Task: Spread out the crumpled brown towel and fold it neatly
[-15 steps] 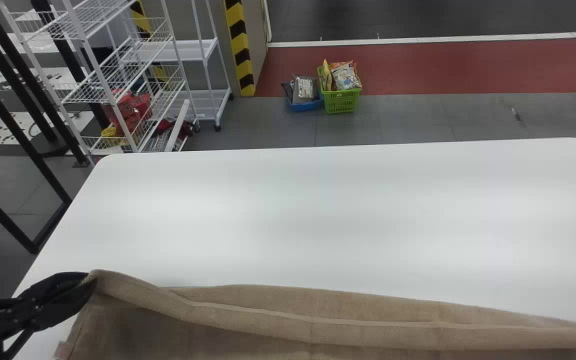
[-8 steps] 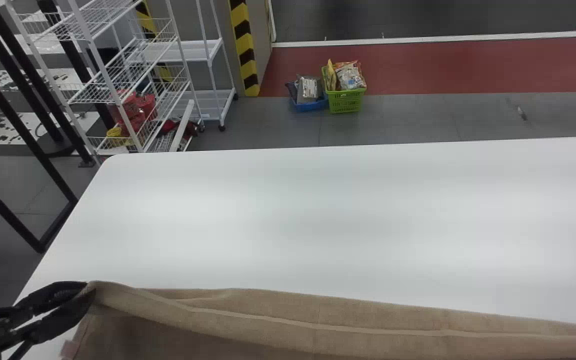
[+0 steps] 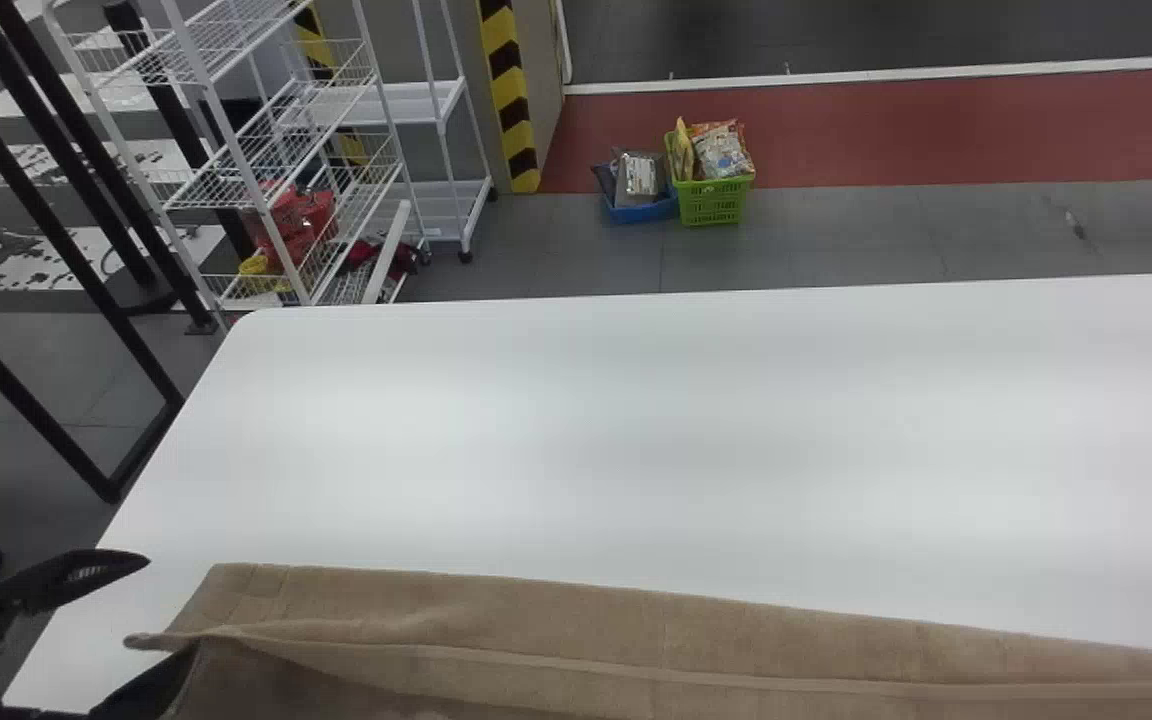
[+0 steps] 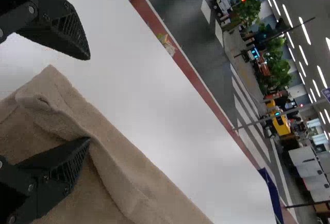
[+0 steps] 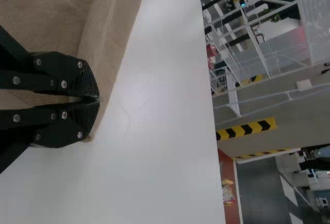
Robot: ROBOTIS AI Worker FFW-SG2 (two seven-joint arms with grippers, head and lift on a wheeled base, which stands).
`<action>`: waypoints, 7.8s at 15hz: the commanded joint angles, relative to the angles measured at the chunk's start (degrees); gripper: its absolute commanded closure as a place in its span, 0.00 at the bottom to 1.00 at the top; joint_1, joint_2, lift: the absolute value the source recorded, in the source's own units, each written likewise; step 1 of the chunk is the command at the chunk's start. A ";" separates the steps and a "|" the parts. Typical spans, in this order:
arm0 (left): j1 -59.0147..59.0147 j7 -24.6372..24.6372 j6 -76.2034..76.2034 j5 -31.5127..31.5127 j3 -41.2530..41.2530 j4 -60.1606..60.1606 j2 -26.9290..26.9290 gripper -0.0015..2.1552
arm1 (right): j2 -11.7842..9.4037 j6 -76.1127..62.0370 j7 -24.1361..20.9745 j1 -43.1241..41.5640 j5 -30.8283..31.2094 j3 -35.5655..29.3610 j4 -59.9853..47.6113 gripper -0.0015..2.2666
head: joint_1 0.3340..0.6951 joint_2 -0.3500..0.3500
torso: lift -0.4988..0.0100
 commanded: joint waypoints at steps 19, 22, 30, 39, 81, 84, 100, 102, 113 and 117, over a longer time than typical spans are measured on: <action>1.67 -0.81 -1.73 1.26 2.44 -2.86 -0.51 0.03 | -0.84 9.83 0.19 -6.63 -1.60 0.84 6.47 0.45 | 1.00 0.79 | 0.73; 1.93 -0.81 -2.26 1.44 2.27 -2.78 -0.51 0.03 | -1.01 10.71 0.19 -5.40 -1.42 -0.57 6.65 0.34 | 1.00 0.78 | 0.73; 1.85 -0.72 -2.78 1.35 1.39 -2.43 -0.51 0.03 | -0.84 9.13 0.19 -1.88 0.51 3.12 6.82 0.34 | 1.00 0.78 | 0.73; 1.85 -0.81 -2.78 1.35 1.74 -1.99 -0.51 0.03 | -0.92 9.31 0.19 -1.09 1.74 3.04 5.94 0.34 | 1.00 0.83 | 0.73; 11.43 -3.01 -6.65 -2.26 -24.98 -6.20 -0.51 0.09 | 1.68 17.57 -2.99 -3.11 -13.02 2.77 7.44 0.45 | 1.00 0.41 | 0.73; 11.25 -2.39 -6.83 -4.54 -26.47 -5.77 -0.51 0.10 | 1.68 18.10 -2.99 -3.29 -13.11 2.16 7.53 0.45 | 1.00 0.35 | 0.73; 9.05 -1.51 -10.34 -6.30 -20.67 -1.46 -0.51 0.34 | 1.68 18.10 -2.99 -3.55 -13.90 0.40 8.41 0.45 | 1.00 0.41 | 0.73; 9.05 -2.48 -10.69 -6.30 -19.71 -1.55 -0.51 0.38 | 1.68 18.10 -2.99 -3.46 -14.17 -0.48 8.67 0.45 | 1.00 0.40 | 0.73; 12.04 -4.59 -12.28 -2.61 -16.02 -5.06 -0.51 0.79 | 1.68 18.62 0.00 -1.00 -17.68 -5.66 8.32 0.45 | 1.00 0.39 | 0.73; 12.48 -4.94 -12.10 -1.82 -15.40 -5.94 -0.51 0.79 | 1.68 20.03 0.19 -0.56 -18.47 -6.98 8.49 0.45 | 1.00 0.37 | 0.73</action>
